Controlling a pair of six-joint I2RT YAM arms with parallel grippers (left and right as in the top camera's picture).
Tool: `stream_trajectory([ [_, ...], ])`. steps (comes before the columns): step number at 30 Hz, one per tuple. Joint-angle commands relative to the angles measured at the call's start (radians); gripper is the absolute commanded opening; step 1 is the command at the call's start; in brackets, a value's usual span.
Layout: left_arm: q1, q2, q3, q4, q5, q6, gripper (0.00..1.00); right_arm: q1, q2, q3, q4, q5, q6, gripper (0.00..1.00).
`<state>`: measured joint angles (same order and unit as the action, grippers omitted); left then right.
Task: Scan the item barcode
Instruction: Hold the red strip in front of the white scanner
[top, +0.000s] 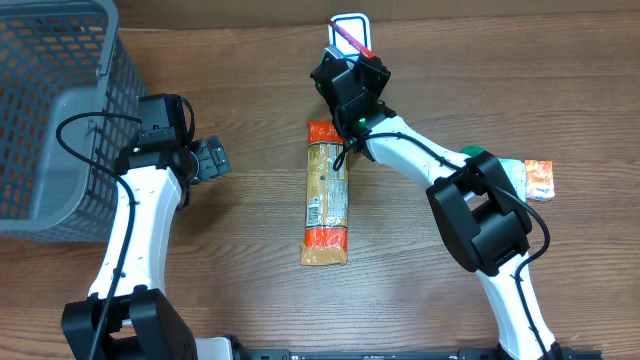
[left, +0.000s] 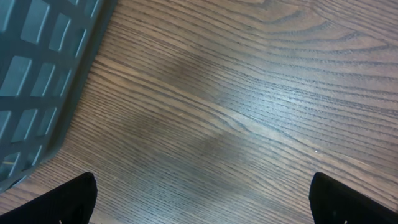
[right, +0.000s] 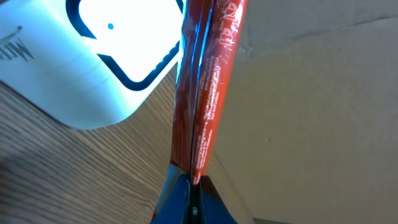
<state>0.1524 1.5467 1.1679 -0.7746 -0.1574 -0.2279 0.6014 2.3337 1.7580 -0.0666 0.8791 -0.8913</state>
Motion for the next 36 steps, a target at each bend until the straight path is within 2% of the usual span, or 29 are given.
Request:
stream_trajectory([
  [1,-0.005,-0.016,0.015,0.000,0.001,0.022,1.00,-0.019,0.032,0.022,0.024,0.016,-0.072,0.04],
  [12,-0.005,-0.016,0.015,0.000,0.001,0.022,1.00,-0.049,0.064,0.022,0.089,0.032,-0.098,0.04],
  [30,-0.005,-0.016,0.015,0.000,0.001,0.022,1.00,-0.049,0.066,0.022,0.032,0.000,-0.108,0.04],
  [36,-0.005,-0.016,0.015,0.000,0.001,0.022,1.00,-0.027,0.046,0.022,0.095,0.110,-0.098,0.03],
])
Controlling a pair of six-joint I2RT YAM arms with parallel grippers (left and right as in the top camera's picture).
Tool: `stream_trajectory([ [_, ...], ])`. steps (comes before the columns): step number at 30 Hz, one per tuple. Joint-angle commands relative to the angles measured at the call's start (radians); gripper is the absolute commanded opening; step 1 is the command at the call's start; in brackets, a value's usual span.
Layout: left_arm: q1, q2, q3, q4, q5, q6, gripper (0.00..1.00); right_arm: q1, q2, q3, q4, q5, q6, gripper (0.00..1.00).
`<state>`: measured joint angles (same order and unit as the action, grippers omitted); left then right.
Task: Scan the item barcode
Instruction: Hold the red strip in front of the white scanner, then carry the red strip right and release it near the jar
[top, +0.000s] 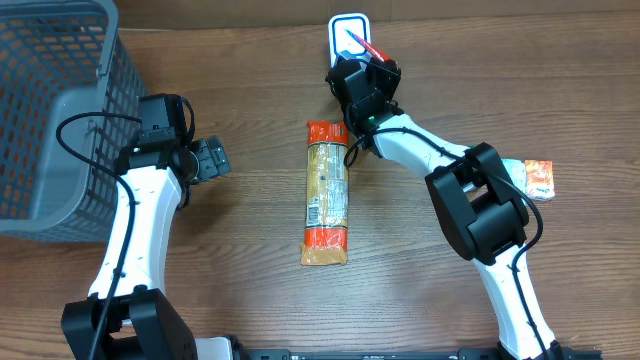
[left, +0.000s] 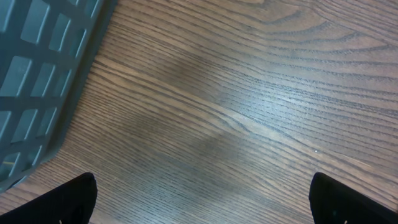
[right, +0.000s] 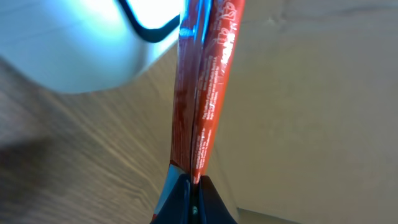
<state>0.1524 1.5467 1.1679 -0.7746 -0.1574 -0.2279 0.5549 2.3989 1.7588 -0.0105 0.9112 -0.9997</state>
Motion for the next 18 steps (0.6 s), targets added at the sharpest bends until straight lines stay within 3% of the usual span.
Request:
stream_trajectory([
  [1,-0.005,-0.016,0.015,0.000,0.001,0.022,1.00,0.026,-0.032,0.021,0.046,0.085,0.031,0.03],
  [6,-0.005,-0.016,0.015,0.000,0.001,0.022,1.00,0.055,-0.153,0.021,-0.023,0.083,0.188,0.03],
  [12,-0.005,-0.016,0.015,0.001,0.001,0.022,1.00,0.077,-0.345,0.021,-0.386,0.070,0.576,0.03],
  [14,-0.005,-0.016,0.015,0.000,0.001,0.022,1.00,0.076,-0.424,0.021,-0.632,-0.045,0.775,0.03],
  [18,-0.005,-0.016,0.015,0.000,0.001,0.022,1.00,0.047,-0.520,0.021,-0.980,-0.419,0.968,0.04],
])
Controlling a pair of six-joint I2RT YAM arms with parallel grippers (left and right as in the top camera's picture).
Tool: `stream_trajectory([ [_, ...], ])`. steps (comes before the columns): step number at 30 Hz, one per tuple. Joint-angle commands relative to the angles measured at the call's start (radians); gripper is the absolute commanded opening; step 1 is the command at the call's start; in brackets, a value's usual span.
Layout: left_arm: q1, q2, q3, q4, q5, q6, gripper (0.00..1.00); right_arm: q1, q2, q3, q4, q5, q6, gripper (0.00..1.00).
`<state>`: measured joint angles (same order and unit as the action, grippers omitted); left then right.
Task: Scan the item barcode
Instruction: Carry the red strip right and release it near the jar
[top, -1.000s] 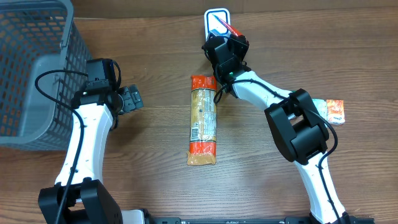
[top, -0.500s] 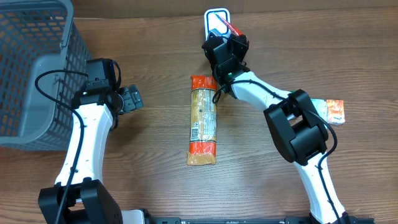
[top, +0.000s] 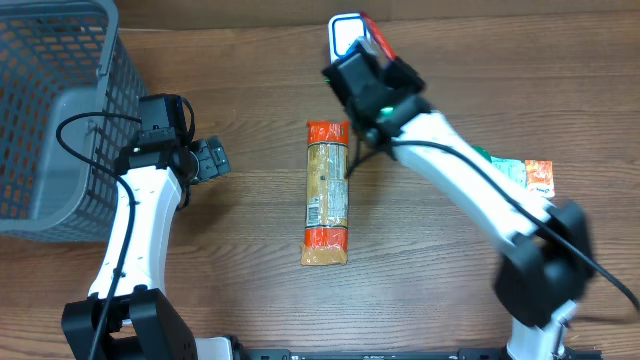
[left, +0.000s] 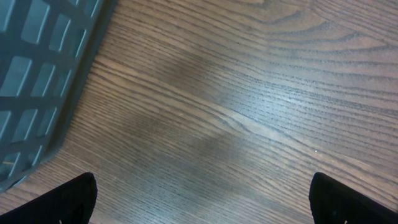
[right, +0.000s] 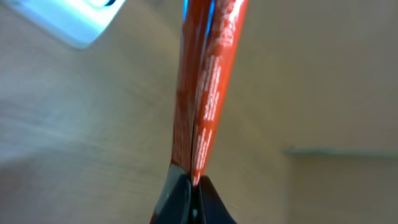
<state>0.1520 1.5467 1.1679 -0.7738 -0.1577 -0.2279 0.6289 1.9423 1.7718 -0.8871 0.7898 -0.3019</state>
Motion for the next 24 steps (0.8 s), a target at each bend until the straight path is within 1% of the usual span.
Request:
stream_trajectory([
  [1,-0.005,-0.016,0.015,0.000,0.002,0.022,1.00,-0.038,-0.072,0.008,-0.158,-0.375,0.295,0.04],
  [4,-0.005,-0.016,0.015,0.000,0.002,0.022,1.00,-0.090,-0.077,0.006,-0.353,-0.612,0.377,0.04],
  [6,-0.005,-0.016,0.015,0.000,0.002,0.022,1.00,-0.118,-0.076,-0.013,-0.408,-0.677,0.421,0.04],
  [7,-0.005,-0.016,0.015,0.000,0.002,0.022,1.00,-0.145,-0.076,-0.043,-0.439,-0.709,0.466,0.04],
  [9,-0.005,-0.016,0.015,0.000,0.002,0.022,1.00,-0.169,-0.076,-0.091,-0.442,-0.710,0.505,0.04],
  [13,-0.005,-0.016,0.015,0.000,0.002,0.022,1.00,-0.188,-0.076,-0.191,-0.409,-0.710,0.540,0.04],
  [24,-0.005,-0.016,0.015,0.000,0.002,0.022,1.00,-0.189,-0.076,-0.429,-0.265,-0.713,0.542,0.04],
])
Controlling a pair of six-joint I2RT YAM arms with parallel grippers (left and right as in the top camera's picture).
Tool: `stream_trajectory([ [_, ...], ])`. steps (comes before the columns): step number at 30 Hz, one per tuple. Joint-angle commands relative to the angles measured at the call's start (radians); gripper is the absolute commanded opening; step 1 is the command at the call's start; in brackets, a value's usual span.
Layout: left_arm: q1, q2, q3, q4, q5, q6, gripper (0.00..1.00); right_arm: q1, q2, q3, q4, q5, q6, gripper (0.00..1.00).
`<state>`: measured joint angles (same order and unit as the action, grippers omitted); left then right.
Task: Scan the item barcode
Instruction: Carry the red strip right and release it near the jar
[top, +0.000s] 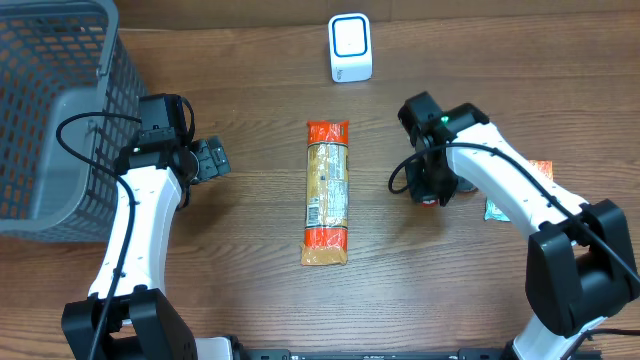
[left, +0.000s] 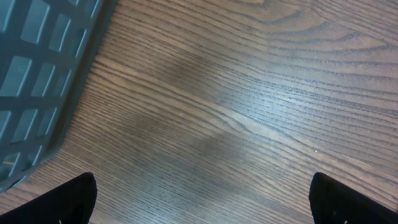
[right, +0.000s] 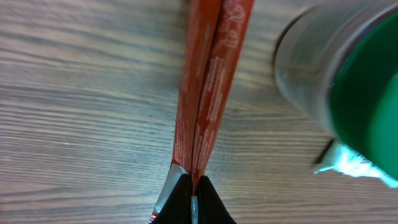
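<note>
A thin red packet (right: 205, 93) is seen edge-on in the right wrist view, pinched between my right gripper's (right: 194, 190) shut jaws and hanging low over the wood. In the overhead view my right gripper (top: 432, 185) is right of the table's middle, well forward of the white scanner (top: 350, 47) at the back edge. My left gripper (top: 208, 160) stands open near the basket, its fingers (left: 74, 199) wide apart over bare wood with nothing between them.
A long orange-ended cracker pack (top: 326, 192) lies at the centre. A grey mesh basket (top: 50, 110) fills the left side. A green-lidded can (right: 348, 62) stands right beside the held packet, with a teal sachet (right: 354, 165) and an orange sachet (top: 540, 172) further right.
My right gripper, still holding the red packet, has gone from beside the scanner at the back edge to low over the table's right-middle, next to the green-lidded can. The left arm is unchanged.
First the red packet was held up beside the scanner's lit face. Then it was nearer the scanner, over its top. After that it was raised off the scanner, and now it is down by the can on the right. The left gripper stayed open throughout.
</note>
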<state>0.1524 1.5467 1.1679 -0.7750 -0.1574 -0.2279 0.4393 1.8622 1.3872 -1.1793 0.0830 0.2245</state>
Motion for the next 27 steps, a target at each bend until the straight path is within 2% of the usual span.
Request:
stream_trajectory([
  [1,-0.005,-0.016,0.015,0.001,0.001,0.022,1.00,0.000,0.004,-0.057,0.039,-0.006,0.015,0.04],
  [2,-0.005,-0.016,0.015,0.001,0.001,0.022,1.00,0.000,0.004,-0.069,0.053,-0.006,0.015,0.04],
  [4,-0.005,-0.016,0.015,0.001,0.001,0.022,1.00,0.000,0.004,-0.086,0.074,-0.007,0.016,0.11],
  [6,-0.005,-0.016,0.015,0.001,0.001,0.022,1.00,0.000,0.004,-0.095,0.087,-0.006,0.015,0.28],
  [8,-0.005,-0.016,0.015,0.001,0.001,0.022,1.00,0.000,0.004,-0.098,0.099,-0.007,0.016,0.35],
  [9,-0.005,-0.016,0.015,0.001,0.001,0.022,1.00,0.000,0.004,-0.098,0.106,-0.007,0.016,0.44],
  [11,-0.005,-0.016,0.015,0.001,0.001,0.022,1.00,0.000,0.004,-0.099,0.126,-0.008,0.016,0.47],
  [12,-0.005,-0.016,0.015,0.001,0.001,0.022,1.00,0.000,0.004,-0.099,0.144,-0.016,0.019,0.46],
  [13,-0.005,-0.016,0.015,0.001,0.001,0.022,1.00,0.000,0.004,-0.100,0.158,-0.026,0.020,0.38],
  [14,-0.005,-0.016,0.015,0.001,0.001,0.022,1.00,0.000,0.004,-0.102,0.174,-0.036,0.020,0.26],
  [17,-0.005,-0.016,0.015,0.001,0.001,0.022,1.00,0.000,0.004,-0.115,0.220,-0.044,0.040,0.06],
  [27,-0.005,-0.016,0.015,0.001,0.001,0.022,1.00,0.000,0.005,-0.219,0.506,-0.037,0.042,0.04],
])
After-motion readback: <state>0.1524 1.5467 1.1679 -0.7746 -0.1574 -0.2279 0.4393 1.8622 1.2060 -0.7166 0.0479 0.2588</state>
